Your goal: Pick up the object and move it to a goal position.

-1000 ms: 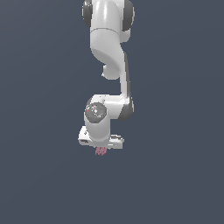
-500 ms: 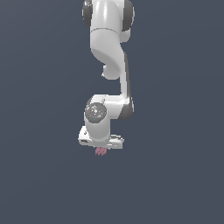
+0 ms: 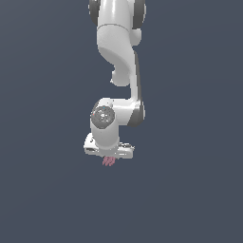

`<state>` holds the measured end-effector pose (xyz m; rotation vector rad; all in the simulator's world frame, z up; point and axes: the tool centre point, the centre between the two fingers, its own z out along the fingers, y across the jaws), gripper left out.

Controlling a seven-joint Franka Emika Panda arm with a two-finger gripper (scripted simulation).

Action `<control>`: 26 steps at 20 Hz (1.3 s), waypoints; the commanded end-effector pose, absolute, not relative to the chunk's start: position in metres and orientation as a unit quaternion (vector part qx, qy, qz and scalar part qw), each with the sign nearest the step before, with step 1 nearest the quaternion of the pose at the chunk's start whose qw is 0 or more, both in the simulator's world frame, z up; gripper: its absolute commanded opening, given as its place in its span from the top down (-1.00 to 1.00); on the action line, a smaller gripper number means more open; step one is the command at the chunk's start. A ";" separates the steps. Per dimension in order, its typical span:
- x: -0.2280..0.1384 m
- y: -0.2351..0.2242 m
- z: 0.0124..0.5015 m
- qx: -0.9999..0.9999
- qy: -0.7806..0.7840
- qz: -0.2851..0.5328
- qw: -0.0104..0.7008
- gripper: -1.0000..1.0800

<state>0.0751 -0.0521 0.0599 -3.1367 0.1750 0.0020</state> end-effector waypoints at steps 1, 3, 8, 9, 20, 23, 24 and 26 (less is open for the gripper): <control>0.071 -0.054 0.070 -0.998 0.056 0.000 0.000 1.00; 0.066 -0.055 0.079 -0.998 0.056 0.000 0.000 1.00; 0.050 -0.060 0.112 -0.998 0.056 0.000 0.000 1.00; 0.046 -0.062 0.120 -0.998 0.056 0.000 0.000 1.00; -0.003 -0.077 0.220 -0.998 0.056 0.000 0.001 1.00; -0.017 -0.082 0.250 -0.998 0.056 0.000 0.001 1.00; -0.021 -0.084 0.259 -0.998 0.056 0.000 0.001 1.00; -0.029 -0.086 0.277 -0.998 0.056 0.000 0.001 1.00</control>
